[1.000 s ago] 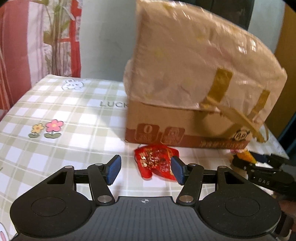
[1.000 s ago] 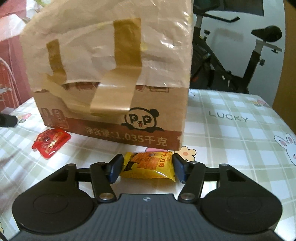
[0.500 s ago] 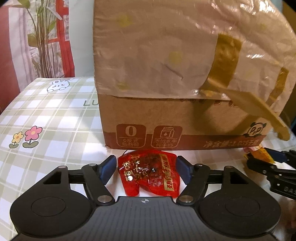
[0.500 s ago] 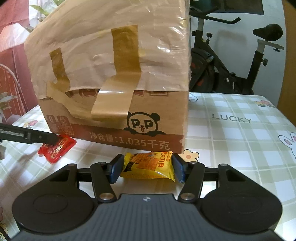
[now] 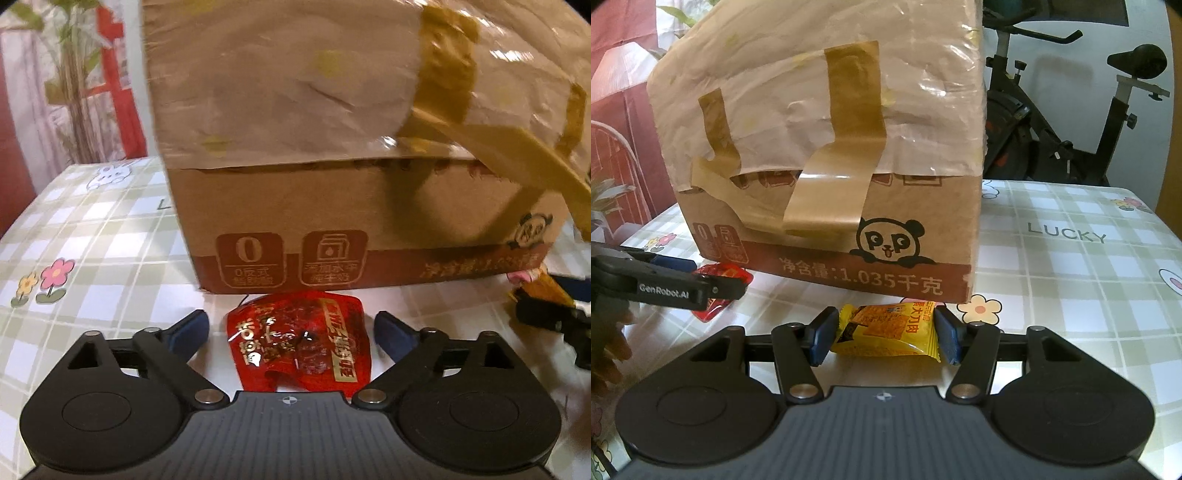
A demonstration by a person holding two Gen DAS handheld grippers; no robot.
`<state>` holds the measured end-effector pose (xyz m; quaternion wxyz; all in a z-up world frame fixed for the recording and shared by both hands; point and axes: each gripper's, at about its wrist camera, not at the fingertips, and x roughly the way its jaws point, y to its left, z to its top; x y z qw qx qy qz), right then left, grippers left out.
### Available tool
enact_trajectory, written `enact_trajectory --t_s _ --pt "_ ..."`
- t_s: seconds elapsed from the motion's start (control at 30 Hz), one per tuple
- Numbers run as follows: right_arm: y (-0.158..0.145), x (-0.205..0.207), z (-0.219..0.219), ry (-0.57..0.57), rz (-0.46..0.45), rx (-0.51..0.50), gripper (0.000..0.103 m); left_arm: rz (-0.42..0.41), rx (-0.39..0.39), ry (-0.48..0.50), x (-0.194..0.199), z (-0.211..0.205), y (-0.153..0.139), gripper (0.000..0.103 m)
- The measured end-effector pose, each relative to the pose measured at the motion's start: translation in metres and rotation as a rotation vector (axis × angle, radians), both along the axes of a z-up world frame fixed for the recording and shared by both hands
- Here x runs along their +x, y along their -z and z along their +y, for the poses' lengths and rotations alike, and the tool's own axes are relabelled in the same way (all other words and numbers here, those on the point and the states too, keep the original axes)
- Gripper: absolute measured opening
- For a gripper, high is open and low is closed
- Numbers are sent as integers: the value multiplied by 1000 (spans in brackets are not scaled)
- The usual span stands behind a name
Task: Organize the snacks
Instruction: 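Grasp the gold foil packet with the right tool while the left tool grasps the red packet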
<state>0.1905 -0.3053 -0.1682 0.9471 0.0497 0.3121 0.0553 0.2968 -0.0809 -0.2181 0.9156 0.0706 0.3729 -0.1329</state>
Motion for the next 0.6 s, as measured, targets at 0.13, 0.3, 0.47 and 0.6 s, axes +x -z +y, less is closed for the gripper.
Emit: enact_trajectory --t_s 0.13,0.3,0.47,0.6 --pt "0 0 -1 1 4 12 59 14 -1 -16 -1 -3 -1 103" --pt "1 2 0 -3 10 17 59 6 2 -11 -1 -4 0 103" --pt "1 2 0 -1 12 24 59 1 2 -7 -1 -3 2 103" --pt "0 2 -1 1 13 32 59 6 -4 -11 -2 0 -1 96"
